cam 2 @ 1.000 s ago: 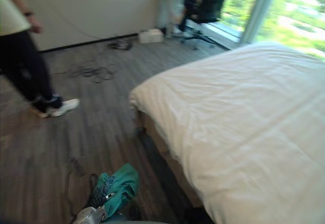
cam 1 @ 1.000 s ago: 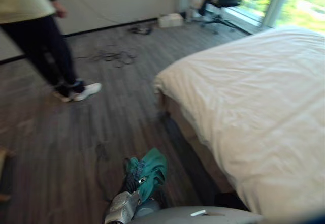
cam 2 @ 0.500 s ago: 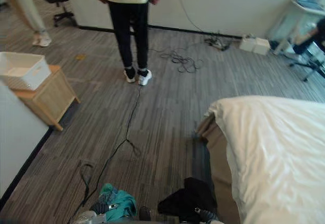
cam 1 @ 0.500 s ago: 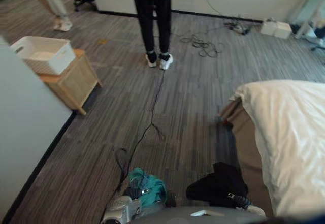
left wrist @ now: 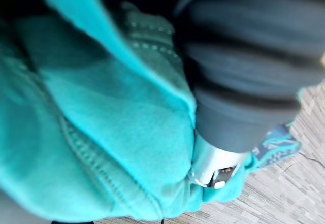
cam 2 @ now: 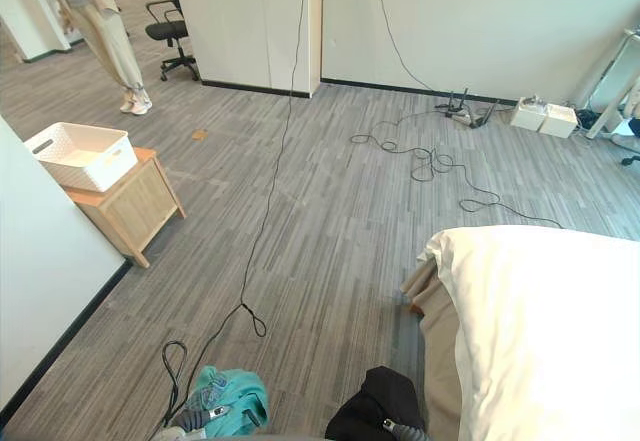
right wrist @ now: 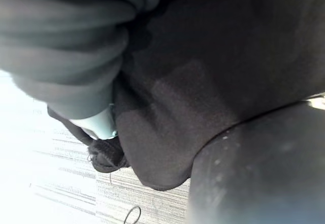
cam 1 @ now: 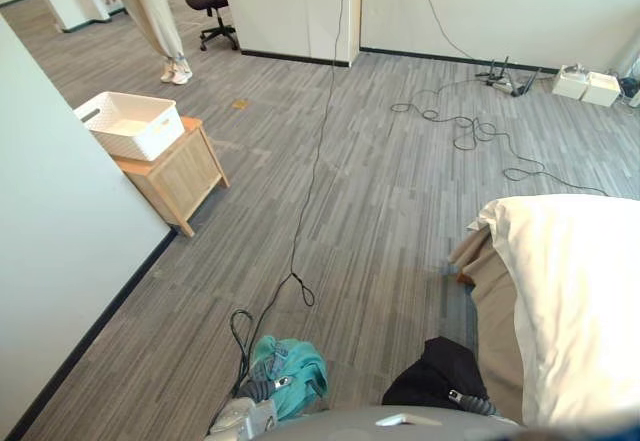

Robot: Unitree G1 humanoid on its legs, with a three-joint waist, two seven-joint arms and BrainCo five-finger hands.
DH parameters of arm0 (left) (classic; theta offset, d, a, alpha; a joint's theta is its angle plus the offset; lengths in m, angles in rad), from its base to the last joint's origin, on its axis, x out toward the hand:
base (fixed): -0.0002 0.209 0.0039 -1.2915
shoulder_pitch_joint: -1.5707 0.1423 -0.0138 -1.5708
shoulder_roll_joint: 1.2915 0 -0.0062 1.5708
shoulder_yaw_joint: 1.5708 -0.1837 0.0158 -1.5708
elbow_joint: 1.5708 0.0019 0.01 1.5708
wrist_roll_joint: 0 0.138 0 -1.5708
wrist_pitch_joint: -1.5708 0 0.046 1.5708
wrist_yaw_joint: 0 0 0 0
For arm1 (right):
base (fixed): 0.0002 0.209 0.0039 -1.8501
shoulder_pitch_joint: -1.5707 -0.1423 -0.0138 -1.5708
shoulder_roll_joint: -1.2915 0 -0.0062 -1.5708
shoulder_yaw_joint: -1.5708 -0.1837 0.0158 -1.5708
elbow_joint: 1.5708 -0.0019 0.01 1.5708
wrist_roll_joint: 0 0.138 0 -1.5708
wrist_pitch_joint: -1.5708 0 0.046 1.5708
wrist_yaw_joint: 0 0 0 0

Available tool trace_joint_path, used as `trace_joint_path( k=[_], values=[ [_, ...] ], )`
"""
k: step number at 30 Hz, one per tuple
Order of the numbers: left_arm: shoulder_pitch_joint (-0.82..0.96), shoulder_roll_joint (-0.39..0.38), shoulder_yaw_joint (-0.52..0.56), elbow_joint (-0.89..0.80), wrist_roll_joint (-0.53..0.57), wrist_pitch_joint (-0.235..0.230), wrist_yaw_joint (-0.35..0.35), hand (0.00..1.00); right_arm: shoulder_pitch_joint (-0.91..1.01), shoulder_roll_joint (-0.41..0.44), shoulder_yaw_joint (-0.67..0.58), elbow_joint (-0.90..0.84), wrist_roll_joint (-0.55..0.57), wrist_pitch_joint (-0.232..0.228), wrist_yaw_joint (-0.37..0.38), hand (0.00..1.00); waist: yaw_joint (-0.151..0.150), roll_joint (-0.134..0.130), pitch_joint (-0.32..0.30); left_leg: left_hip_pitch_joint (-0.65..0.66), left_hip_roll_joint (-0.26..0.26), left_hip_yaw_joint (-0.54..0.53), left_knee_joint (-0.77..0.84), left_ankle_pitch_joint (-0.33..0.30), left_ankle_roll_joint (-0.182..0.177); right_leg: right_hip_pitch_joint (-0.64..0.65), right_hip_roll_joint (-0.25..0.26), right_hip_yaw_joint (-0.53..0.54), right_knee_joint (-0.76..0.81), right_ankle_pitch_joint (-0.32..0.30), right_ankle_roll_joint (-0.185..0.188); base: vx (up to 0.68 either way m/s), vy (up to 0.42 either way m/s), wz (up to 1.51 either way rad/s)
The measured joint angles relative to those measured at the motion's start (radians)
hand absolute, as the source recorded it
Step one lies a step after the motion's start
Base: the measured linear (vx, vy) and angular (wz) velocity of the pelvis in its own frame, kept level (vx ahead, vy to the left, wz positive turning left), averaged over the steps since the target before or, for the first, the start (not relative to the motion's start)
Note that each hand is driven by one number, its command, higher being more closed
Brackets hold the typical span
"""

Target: Tidy the bed and pick cloth on bed and put in laundry

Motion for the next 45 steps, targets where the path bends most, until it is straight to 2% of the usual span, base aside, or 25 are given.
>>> trace_joint_path(
  k=[7,9,10,12,15,18,20,21,22,24,25,26,27,28,29,30,32,34,36,38,40,41,42,43,45],
  values=[
    [-0.006,0.007,0.026,0.001,-0.038,0.028,-0.044,1.0,-0.001,0.002,0.016,0.002,0.08,-0.011,0.0,1.0,0.004,-0.007,0.003,-0.039,0.015,0.006,0.072,-0.024,-0.006,-0.006,0.006,0.007,0.002,0.006,-0.012,0.01,-0.037,-0.03],
    [-0.019,0.014,0.061,-0.032,-0.056,0.02,-0.061,1.0,-0.007,0.009,0.018,0.0,0.087,-0.015,0.003,1.0,0.014,-0.021,0.029,-0.199,0.065,0.031,0.419,-0.108,-0.021,-0.011,-0.006,0.008,0.009,0.018,-0.031,0.0,-0.066,-0.14],
    [-0.035,0.008,0.078,-0.063,-0.087,-0.003,-0.06,1.0,-0.008,-0.005,0.019,-0.008,0.091,-0.024,0.007,1.0,0.033,-0.007,0.066,-0.326,0.148,0.03,0.741,-0.133,-0.021,0.013,0.012,0.016,0.014,0.01,-0.046,-0.08,-0.034,-0.28],
    [-0.031,0.015,0.075,-0.088,-0.117,-0.017,-0.058,1.0,-0.011,-0.015,0.023,-0.011,0.094,-0.024,0.005,1.0,0.042,0.016,0.08,-0.386,0.237,0.02,0.954,-0.168,-0.037,0.058,0.022,0.038,0.025,-0.017,-0.061,-0.04,0.044,-0.32],
    [-0.036,0.025,0.058,-0.087,-0.128,-0.015,-0.056,1.0,-0.011,-0.015,0.018,-0.022,0.075,-0.028,0.01,1.0,0.027,0.024,0.081,-0.386,0.275,0.011,0.864,-0.181,-0.063,0.095,-0.001,0.065,0.026,-0.039,-0.047,0.15,0.153,-0.2],
    [-0.011,0.03,0.056,-0.083,-0.123,-0.022,-0.093,1.0,-0.009,-0.015,-0.004,-0.023,0.035,-0.031,0.024,1.0,0.027,0.037,0.086,-0.357,0.236,0.054,0.469,-0.135,-0.109,0.095,-0.063,0.069,0.024,-0.064,-0.002,0.23,0.279,-0.03],
    [0.034,0.032,0.057,-0.087,-0.123,-0.072,-0.155,1.0,0.001,-0.023,-0.007,-0.035,0.036,-0.033,0.025,1.0,0.032,0.052,0.091,-0.364,0.228,0.063,0.402,-0.065,-0.108,0.122,-0.096,0.07,0.016,-0.09,0.041,0.34,0.386,-0.01],
    [0.071,0.03,0.058,-0.084,-0.125,-0.11,-0.192,1.0,0.0,-0.029,-0.003,-0.031,0.036,-0.032,0.022,1.0,0.049,0.057,0.086,-0.372,0.195,0.084,0.452,-0.074,-0.049,0.15,-0.127,0.073,-0.007,-0.1,0.06,0.45,0.364,0.0],
    [0.086,0.031,0.057,-0.082,-0.125,-0.151,-0.22,1.0,-0.004,-0.03,-0.005,-0.027,0.04,-0.03,0.02,1.0,0.071,0.057,0.082,-0.399,0.171,0.102,0.509,-0.136,-0.013,0.163,-0.147,0.097,-0.011,-0.088,0.053,0.47,0.339,0.06],
    [0.089,0.036,0.056,-0.071,-0.123,-0.184,-0.251,1.0,-0.022,-0.036,-0.024,-0.02,0.055,-0.021,0.014,1.0,0.09,0.069,0.088,-0.401,0.145,0.105,0.538,-0.182,0.033,0.156,-0.149,0.106,0.047,-0.048,0.06,0.49,0.269,0.19],
    [0.102,0.036,0.056,-0.059,-0.114,-0.205,-0.26,1.0,-0.043,-0.037,-0.037,-0.009,0.081,-0.013,0.006,1.0,0.098,0.086,0.085,-0.392,0.124,0.102,0.531,-0.202,0.049,0.127,-0.16,0.108,0.123,-0.005,0.069,0.55,0.325,0.26],
    [0.116,0.037,0.055,-0.044,-0.096,-0.217,-0.261,1.0,-0.059,-0.028,-0.064,-0.004,0.098,-0.01,0.004,1.0,0.092,0.088,0.083,-0.361,0.089,0.094,0.496,-0.21,0.063,0.078,-0.193,0.129,0.247,0.039,0.119,0.43,0.284,0.36],
    [0.123,0.041,0.055,-0.034,-0.083,-0.223,-0.261,1.0,-0.066,-0.019,-0.077,0.002,0.109,-0.01,0.005,1.0,0.087,0.086,0.083,-0.339,0.066,0.087,0.476,-0.214,0.07,0.047,-0.213,0.14,0.34,0.06,0.135,0.39,0.256,0.59],
    [0.14,0.066,0.04,-0.014,-0.064,-0.247,-0.26,1.0,-0.071,0.011,-0.117,0.0,0.116,-0.026,0.002,1.0,0.083,0.063,0.093,-0.262,0.006,0.074,0.415,-0.221,0.079,-0.075,-0.261,0.19,0.66,0.162,0.149,0.36,0.201,0.58],
    [0.158,0.08,0.023,-0.005,-0.063,-0.254,-0.26,1.0,-0.081,0.013,-0.133,0.001,0.117,-0.035,0.005,1.0,0.081,0.05,0.096,-0.207,-0.023,0.059,0.369,-0.221,0.079,-0.15,-0.262,0.218,0.842,0.172,0.157,0.35,0.171,0.49],
    [0.162,0.086,0.013,-0.005,-0.054,-0.256,-0.259,1.0,-0.082,0.01,-0.135,0.001,0.116,-0.044,0.006,1.0,0.08,0.047,0.094,-0.171,-0.035,0.049,0.338,-0.221,0.079,-0.195,-0.255,0.225,0.93,0.169,0.152,0.37,0.128,0.22],
    [0.189,0.092,-0.004,-0.008,-0.026,-0.277,-0.257,1.0,-0.079,0.006,-0.135,-0.027,0.118,-0.102,0.006,1.0,0.063,0.064,0.097,-0.064,-0.046,0.003,0.244,-0.218,0.077,-0.394,-0.188,0.191,1.106,0.131,0.077,0.41,0.094,0.31],
    [0.177,0.11,-0.038,-0.02,-0.027,-0.285,-0.26,1.0,-0.064,0.009,-0.136,-0.058,0.134,-0.132,0.005,1.0,0.028,0.066,0.098,-0.015,-0.047,-0.068,0.207,-0.222,0.082,-0.522,-0.153,0.135,1.074,0.087,0.044,0.41,0.018,1.04],
    [0.15,0.127,-0.074,-0.045,-0.027,-0.294,-0.276,1.0,-0.029,0.013,-0.135,-0.059,0.181,-0.142,0.002,1.0,0.004,0.055,0.105,0.041,-0.043,-0.163,0.177,-0.234,0.076,-0.575,-0.144,0.078,0.869,0.052,0.05,0.43,-0.075,1.52],
    [0.134,0.121,-0.093,-0.071,-0.027,-0.299,-0.308,1.0,0.024,0.02,-0.136,-0.056,0.217,-0.141,-0.004,1.0,0.007,0.049,0.105,0.087,-0.036,-0.224,0.181,-0.266,0.059,-0.535,-0.139,0.017,0.463,0.077,0.043,0.54,-0.168,1.14],
    [0.143,0.111,-0.085,-0.091,-0.029,-0.301,-0.346,1.0,0.046,0.031,-0.136,-0.046,0.235,-0.138,-0.008,1.0,0.019,0.046,0.103,0.13,-0.036,-0.276,0.224,-0.344,0.025,-0.51,-0.12,0.012,0.075,0.161,0.027,0.63,-0.259,0.64],
    [0.146,0.11,-0.076,-0.09,-0.029,-0.301,-0.349,1.0,0.043,0.031,-0.132,-0.04,0.235,-0.136,-0.009,1.0,0.018,0.045,0.103,0.145,-0.032,-0.279,0.232,-0.364,0.007,-0.505,-0.117,0.01,0.037,0.176,0.019,0.67,-0.301,0.5],
    [0.158,0.094,-0.055,-0.083,-0.027,-0.298,-0.349,1.0,0.041,0.025,-0.128,-0.033,0.234,-0.128,-0.018,1.0,0.016,0.066,0.1,0.185,0.007,-0.278,0.24,-0.397,-0.023,-0.481,-0.1,-0.001,0.051,0.3,-0.025,0.72,-0.31,0.39],
    [0.161,0.084,-0.053,-0.083,-0.027,-0.296,-0.349,1.0,0.041,0.004,-0.124,-0.023,0.233,-0.122,-0.024,1.0,0.016,0.099,0.092,0.199,0.045,-0.273,0.264,-0.395,-0.038,-0.483,-0.087,-0.021,0.117,0.321,-0.076,0.72,-0.31,0.29],
    [0.165,0.071,-0.026,-0.085,-0.025,-0.286,-0.349,1.0,0.005,-0.02,-0.123,-0.009,0.229,-0.109,-0.041,1.0,0.02,0.119,0.09,0.198,0.071,-0.269,0.347,-0.33,-0.084,-0.492,-0.09,-0.036,0.252,0.209,-0.081,0.7,-0.327,0.04]
  ],
)
